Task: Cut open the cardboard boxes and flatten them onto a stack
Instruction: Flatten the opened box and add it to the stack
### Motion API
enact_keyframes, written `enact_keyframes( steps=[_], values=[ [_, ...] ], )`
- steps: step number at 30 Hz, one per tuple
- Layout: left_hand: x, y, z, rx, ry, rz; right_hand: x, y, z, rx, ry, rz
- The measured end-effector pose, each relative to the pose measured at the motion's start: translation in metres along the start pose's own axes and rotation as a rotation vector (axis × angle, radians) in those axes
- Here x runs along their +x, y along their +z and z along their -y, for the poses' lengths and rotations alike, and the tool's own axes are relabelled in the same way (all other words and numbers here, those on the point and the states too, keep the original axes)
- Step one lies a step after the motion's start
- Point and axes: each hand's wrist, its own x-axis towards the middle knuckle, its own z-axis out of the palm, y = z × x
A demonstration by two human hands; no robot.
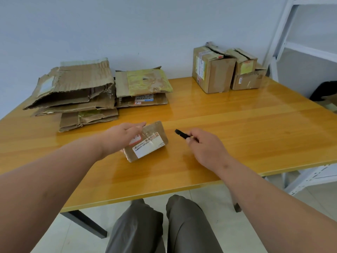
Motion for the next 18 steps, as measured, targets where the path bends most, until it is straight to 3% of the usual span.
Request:
enact_keyframes(
  steps=[4,7,11,18],
  values=[
    [-0.001,-0.003,-0.006,-0.255,-0.164,0.136,0.002,0.006,0.004,-0.001,0.009,-0.003],
    [0.0,-0.001,-0.002,-0.078,-0.141,0.168,0.004,0.011,0.007,-0.02,-0.019,-0.007],
    [-0.002,-0.001,0.002,0.034,-0.02,0.041,0.007,0.013,0.014,-0.112,-0.108,-0.011],
    [-0.008,0.007,0.011,0.272,0.059,0.102,0.023,0.005,0.029,-0.4,-0.195,-0.065]
  ],
)
